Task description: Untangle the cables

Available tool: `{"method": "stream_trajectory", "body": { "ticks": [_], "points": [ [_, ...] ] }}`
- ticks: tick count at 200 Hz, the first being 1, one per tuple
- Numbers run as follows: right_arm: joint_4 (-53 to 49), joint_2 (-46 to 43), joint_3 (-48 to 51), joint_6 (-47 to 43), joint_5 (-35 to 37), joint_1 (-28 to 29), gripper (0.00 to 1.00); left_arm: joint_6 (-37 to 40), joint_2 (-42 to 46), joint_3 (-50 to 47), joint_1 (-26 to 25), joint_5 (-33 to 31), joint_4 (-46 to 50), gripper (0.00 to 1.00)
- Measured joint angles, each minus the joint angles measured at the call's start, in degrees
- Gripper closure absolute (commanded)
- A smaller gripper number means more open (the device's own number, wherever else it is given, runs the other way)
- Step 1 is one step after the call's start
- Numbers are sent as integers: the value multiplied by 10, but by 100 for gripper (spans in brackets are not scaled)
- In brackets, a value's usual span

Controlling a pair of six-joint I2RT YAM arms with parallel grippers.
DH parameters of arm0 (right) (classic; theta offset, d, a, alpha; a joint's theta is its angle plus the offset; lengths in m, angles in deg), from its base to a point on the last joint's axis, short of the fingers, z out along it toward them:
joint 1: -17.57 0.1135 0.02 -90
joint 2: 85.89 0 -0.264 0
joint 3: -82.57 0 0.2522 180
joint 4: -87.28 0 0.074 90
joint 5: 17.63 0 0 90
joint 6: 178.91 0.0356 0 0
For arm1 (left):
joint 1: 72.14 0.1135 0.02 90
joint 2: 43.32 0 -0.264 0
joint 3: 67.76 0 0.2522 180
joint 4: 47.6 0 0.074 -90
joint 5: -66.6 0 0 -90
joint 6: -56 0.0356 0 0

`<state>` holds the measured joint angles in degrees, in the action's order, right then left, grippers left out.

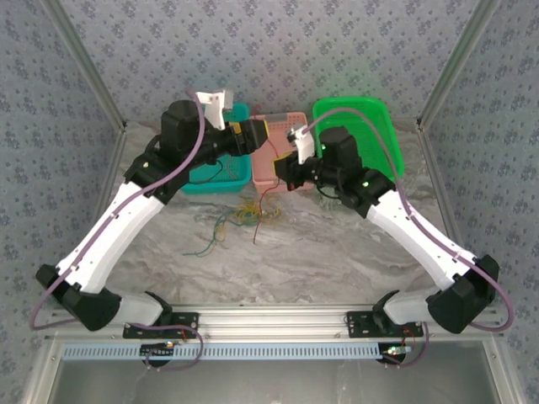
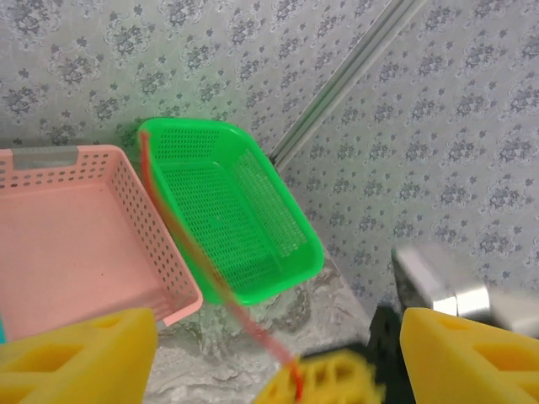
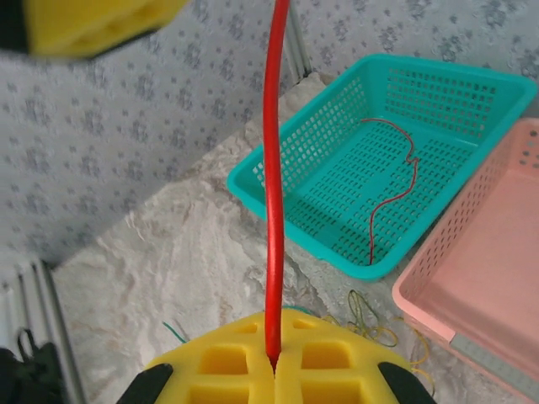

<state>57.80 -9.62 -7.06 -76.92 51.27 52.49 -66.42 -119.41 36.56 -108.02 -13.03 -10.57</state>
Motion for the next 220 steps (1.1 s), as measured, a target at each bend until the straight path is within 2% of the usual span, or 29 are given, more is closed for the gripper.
{"method": "stream_trajectory", "body": {
  "ticks": [27,40,54,71,120,182,203,220],
  "points": [
    [0,0,-20,62,-39,-39,100,0,69,-64,0,-20,-14,25],
    [0,1,-26,90,-55,-54,100,-1,103,-105,0,-26,-34,32],
    [-1,5,-35,119,-70,-69,100,-4,130,-152,0,-24,-55,44],
    [-7,17,-50,149,-85,-82,100,5,134,-188,-3,-13,-73,49],
    [-22,37,-64,209,-106,-86,100,66,59,-203,-52,6,-99,44],
    [-28,37,-64,243,-109,-80,100,143,-13,-176,-102,-6,-104,48],
    [-28,37,-64,249,-109,-76,100,152,-21,-173,-110,-13,-106,59],
    [-28,37,-64,253,-109,-74,100,164,-25,-166,-113,-24,-107,75]
  ]
}}
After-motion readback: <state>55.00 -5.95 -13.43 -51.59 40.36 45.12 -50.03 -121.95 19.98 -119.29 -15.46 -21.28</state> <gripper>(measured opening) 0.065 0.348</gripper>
